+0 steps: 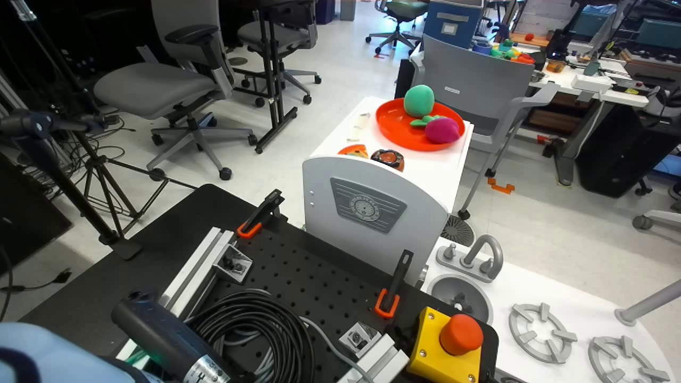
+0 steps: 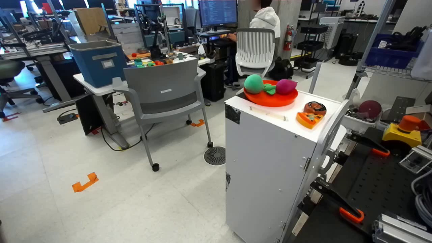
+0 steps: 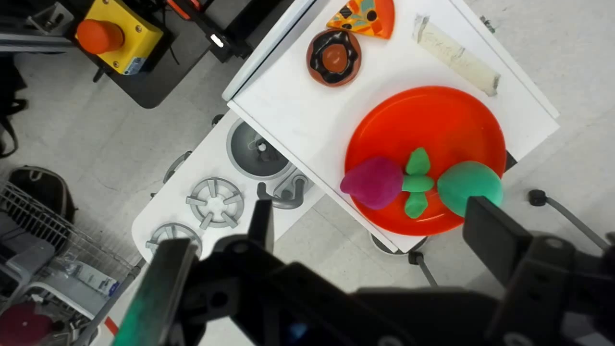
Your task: Remove the green plushie from the orange plate
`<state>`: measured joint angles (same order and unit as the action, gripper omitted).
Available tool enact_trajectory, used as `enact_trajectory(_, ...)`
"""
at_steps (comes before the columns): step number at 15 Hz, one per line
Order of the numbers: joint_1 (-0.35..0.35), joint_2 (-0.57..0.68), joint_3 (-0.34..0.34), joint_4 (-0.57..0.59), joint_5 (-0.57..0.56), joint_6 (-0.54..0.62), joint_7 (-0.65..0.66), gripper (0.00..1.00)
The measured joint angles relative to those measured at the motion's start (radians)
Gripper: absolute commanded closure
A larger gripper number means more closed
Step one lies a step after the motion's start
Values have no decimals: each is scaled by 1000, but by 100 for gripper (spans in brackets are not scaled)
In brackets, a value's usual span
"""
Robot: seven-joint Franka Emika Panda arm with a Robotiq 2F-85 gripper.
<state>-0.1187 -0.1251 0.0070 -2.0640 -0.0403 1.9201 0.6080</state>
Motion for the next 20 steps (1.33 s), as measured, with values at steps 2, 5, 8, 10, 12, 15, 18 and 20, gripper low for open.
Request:
enact_trajectory(2, 0, 52, -6, 53, -11, -35, 0, 0)
enact_trajectory(5, 0, 141, -19, 145, -14, -87, 1, 0)
enact_trajectory(8, 1, 214, -34, 227, -14, -122, 1, 0)
enact_trajectory(10, 4, 251, -44, 270, -12, -133, 4, 0)
enact_trajectory(12, 8, 269, -51, 296, -11, -130, 12, 0)
enact_trajectory(15, 19, 263, -54, 304, -10, -64, 36, 0)
enact_trajectory(18, 32, 258, -54, 302, -9, 35, 69, 0)
enact_trajectory(20, 36, 258, -54, 301, 1, 82, 79, 0)
